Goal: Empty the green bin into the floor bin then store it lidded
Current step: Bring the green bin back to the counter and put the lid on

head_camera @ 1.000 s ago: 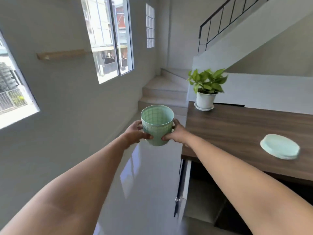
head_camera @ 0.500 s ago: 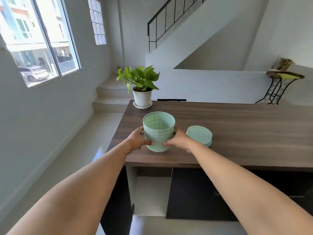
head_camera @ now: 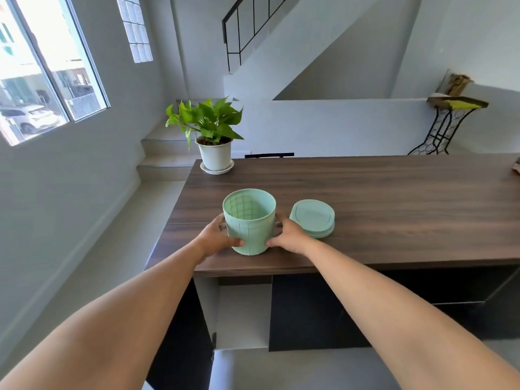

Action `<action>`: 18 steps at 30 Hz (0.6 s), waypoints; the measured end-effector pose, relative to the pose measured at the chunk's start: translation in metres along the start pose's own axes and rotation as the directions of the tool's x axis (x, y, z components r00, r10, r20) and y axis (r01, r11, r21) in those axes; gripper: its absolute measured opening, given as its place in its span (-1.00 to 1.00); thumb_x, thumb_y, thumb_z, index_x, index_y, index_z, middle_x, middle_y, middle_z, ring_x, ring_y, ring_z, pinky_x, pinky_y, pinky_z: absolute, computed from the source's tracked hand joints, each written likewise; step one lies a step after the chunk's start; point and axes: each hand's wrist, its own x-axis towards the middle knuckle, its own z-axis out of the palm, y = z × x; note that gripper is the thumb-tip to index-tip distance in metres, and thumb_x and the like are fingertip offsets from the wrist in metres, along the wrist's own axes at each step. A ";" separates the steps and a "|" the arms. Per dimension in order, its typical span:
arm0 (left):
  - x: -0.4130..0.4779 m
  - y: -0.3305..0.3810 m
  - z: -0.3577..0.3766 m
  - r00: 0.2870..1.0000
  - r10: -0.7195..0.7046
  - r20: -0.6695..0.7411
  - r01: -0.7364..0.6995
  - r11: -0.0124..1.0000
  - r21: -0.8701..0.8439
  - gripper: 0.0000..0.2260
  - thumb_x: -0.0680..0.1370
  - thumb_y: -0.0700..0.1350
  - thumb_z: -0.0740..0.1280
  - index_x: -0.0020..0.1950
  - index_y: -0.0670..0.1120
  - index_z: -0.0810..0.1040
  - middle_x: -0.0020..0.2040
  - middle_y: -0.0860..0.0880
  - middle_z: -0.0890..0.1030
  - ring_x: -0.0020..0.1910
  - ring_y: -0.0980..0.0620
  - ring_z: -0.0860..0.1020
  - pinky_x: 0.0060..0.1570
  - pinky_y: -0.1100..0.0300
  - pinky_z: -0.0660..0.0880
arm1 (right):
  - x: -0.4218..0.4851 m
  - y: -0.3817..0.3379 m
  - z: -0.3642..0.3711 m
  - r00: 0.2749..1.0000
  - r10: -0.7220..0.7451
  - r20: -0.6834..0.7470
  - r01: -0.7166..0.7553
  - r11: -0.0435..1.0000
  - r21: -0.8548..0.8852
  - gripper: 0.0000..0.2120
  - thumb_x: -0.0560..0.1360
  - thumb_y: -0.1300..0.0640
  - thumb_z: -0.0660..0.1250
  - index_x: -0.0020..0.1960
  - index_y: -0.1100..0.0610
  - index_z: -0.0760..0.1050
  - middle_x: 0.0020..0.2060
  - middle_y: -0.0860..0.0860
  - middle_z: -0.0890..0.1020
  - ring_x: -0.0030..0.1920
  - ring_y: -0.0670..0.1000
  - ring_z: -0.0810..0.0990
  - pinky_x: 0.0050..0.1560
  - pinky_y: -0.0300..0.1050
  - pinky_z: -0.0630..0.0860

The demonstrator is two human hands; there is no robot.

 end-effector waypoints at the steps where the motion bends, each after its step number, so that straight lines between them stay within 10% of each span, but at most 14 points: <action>1: 0.001 -0.001 0.001 1.000 0.002 0.015 -0.002 1.000 -0.009 -0.09 0.31 -0.25 0.62 0.55 0.00 0.24 0.31 0.02 0.47 0.37 0.00 0.43 0.20 0.15 0.40 | 0.001 0.004 -0.005 0.999 0.014 -0.052 -0.020 0.993 -0.116 -0.15 0.36 0.07 0.50 0.54 -0.01 0.17 0.40 0.06 0.43 0.37 0.12 0.45 0.32 0.05 0.42; 5: 0.006 -0.008 0.008 0.999 -0.029 0.042 0.030 0.999 -0.017 -0.04 0.24 -0.18 0.66 0.53 0.04 0.25 0.35 -0.01 0.47 0.33 -0.02 0.45 0.34 0.05 0.42 | 0.005 0.028 -0.031 0.959 -0.021 -0.283 -0.167 0.764 -0.623 -0.50 0.52 0.06 0.27 0.45 0.05 0.31 0.37 0.06 0.45 0.38 0.15 0.38 0.32 0.14 0.28; 10: 0.014 -0.018 0.015 0.999 -0.030 0.025 0.030 1.000 -0.004 0.04 0.13 -0.08 0.70 0.52 0.06 0.25 0.32 0.01 0.52 0.36 -0.03 0.46 0.40 -0.06 0.40 | 0.005 0.067 -0.043 0.954 -0.045 -0.296 -0.215 0.587 -0.780 -0.74 0.59 0.06 0.23 0.25 0.04 0.51 0.23 0.05 0.53 0.30 0.12 0.40 0.26 0.08 0.28; 18: 0.023 -0.021 0.010 1.000 -0.007 0.029 0.005 0.999 0.036 0.08 0.09 0.01 0.70 0.52 0.08 0.26 0.32 0.02 0.55 0.36 -0.02 0.46 0.41 -0.06 0.39 | 0.001 0.058 -0.054 0.884 -0.077 -0.462 -0.189 0.843 -0.504 -0.67 0.57 0.05 0.32 0.32 0.01 0.55 0.22 0.04 0.60 0.32 0.12 0.39 0.27 0.08 0.32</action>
